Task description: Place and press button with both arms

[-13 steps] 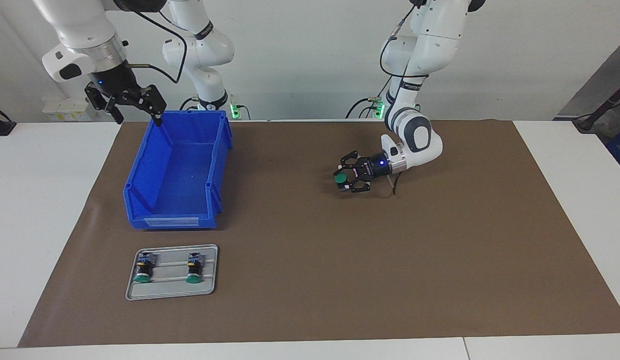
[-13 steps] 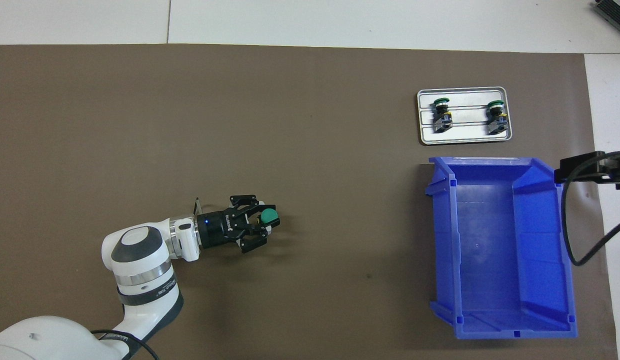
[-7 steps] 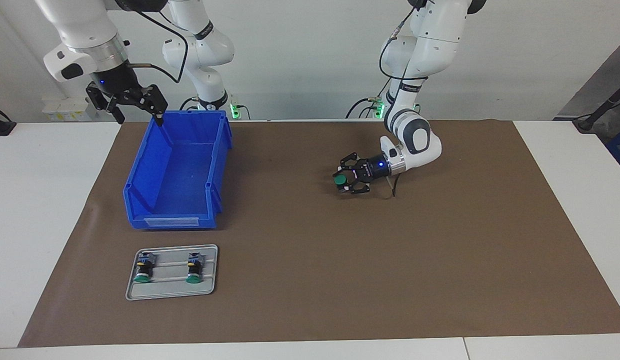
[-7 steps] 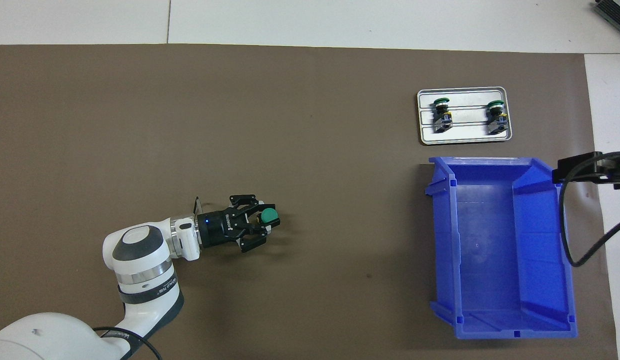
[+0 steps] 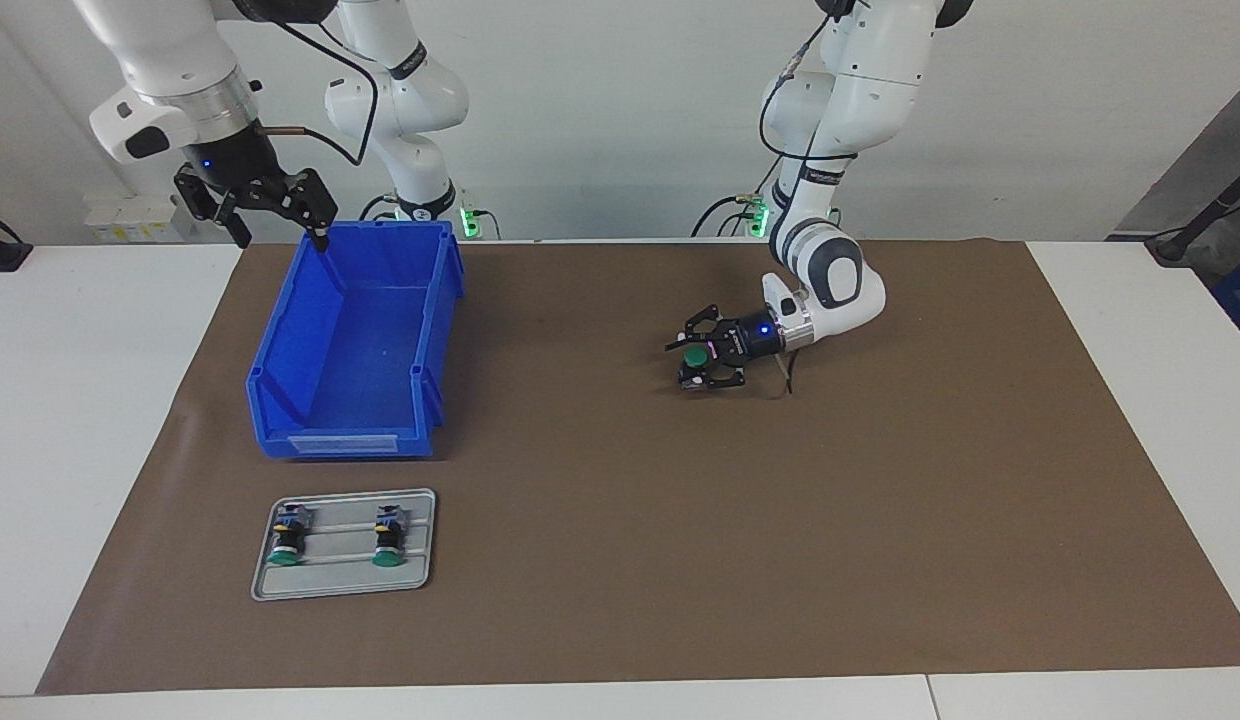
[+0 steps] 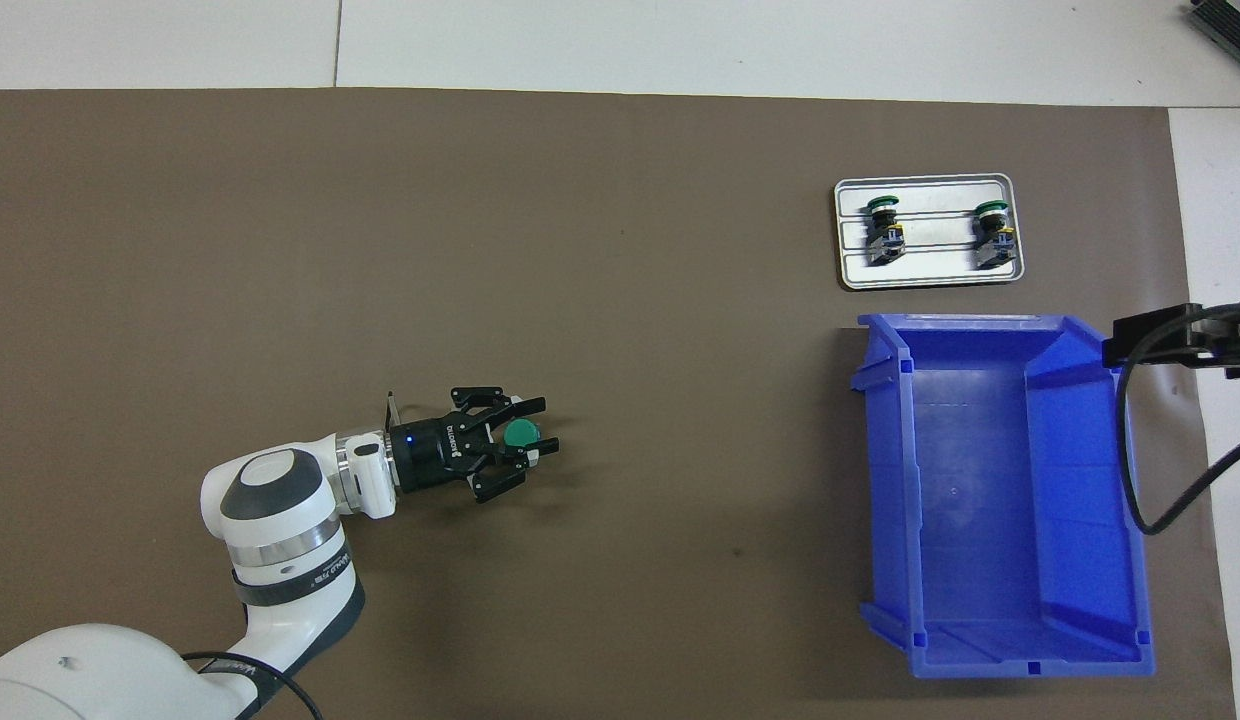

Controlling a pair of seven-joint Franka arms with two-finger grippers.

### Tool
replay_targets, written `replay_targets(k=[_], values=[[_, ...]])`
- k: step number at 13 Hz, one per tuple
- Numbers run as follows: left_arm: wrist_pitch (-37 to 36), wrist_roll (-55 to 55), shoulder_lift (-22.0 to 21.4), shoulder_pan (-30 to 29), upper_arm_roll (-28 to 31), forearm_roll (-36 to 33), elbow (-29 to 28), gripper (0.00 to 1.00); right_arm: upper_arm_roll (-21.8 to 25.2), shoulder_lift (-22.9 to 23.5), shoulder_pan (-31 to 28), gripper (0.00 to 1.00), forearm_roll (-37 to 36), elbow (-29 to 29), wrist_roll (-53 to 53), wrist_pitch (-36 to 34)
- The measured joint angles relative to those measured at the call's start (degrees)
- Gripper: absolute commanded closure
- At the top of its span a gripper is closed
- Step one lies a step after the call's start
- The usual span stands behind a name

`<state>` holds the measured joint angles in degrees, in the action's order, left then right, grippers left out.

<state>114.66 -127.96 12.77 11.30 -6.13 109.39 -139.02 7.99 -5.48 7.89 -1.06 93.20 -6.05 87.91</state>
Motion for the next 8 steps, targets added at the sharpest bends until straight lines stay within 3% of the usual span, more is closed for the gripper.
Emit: replay_targets(k=[8], values=[[-0.02, 7.92, -0.98, -1.45, 0.19, 0.01, 5.63, 0.42, 0.00, 0.00, 0.00, 0.00, 0.00, 0.00, 0.00, 0.00]])
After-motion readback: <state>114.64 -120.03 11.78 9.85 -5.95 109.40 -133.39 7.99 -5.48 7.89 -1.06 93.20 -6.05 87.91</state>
